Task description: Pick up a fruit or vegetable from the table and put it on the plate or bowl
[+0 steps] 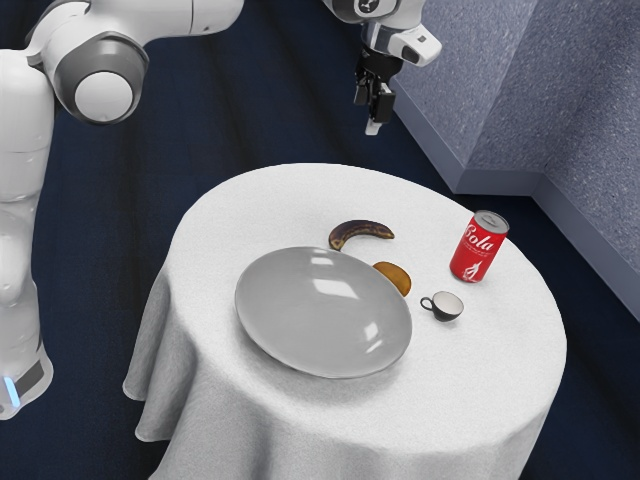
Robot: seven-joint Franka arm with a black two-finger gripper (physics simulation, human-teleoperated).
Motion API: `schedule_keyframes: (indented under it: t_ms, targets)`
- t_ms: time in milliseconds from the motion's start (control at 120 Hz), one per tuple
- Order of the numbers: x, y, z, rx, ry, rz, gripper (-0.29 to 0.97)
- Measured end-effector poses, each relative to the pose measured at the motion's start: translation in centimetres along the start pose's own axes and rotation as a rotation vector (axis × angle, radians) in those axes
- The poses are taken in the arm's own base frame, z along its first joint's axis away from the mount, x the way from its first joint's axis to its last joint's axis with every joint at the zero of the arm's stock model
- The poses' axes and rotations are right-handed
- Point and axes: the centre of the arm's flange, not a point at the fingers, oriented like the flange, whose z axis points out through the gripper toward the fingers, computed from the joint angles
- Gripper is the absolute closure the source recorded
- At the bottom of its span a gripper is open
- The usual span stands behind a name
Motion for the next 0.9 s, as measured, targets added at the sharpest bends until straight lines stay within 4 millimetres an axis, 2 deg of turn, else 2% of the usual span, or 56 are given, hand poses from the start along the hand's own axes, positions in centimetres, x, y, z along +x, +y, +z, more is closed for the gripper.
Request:
schedule_keyframes:
  t_ms: [283,408,592,667,758,842,900]
  targets:
    - [0.0,0.0,0.0,-0.001,0.000,0.001,0.00]
    - [-0.1,-1.4,0.6,-0.024,-0.002,-0.038,0.00]
    - [0.6,-0.2,0.3,-0.051,0.028,-0.119,0.00]
    - [1.5,0.2,1.9,-0.075,0.023,-0.164,0.00]
    - [3.0,1.0,5.7,-0.101,-0.024,-0.219,0.00]
    - [3.1,1.4,8.8,-0.117,-0.075,-0.268,0.00]
    - [3.0,1.6,10.2,-0.126,-0.097,-0.300,0.00]
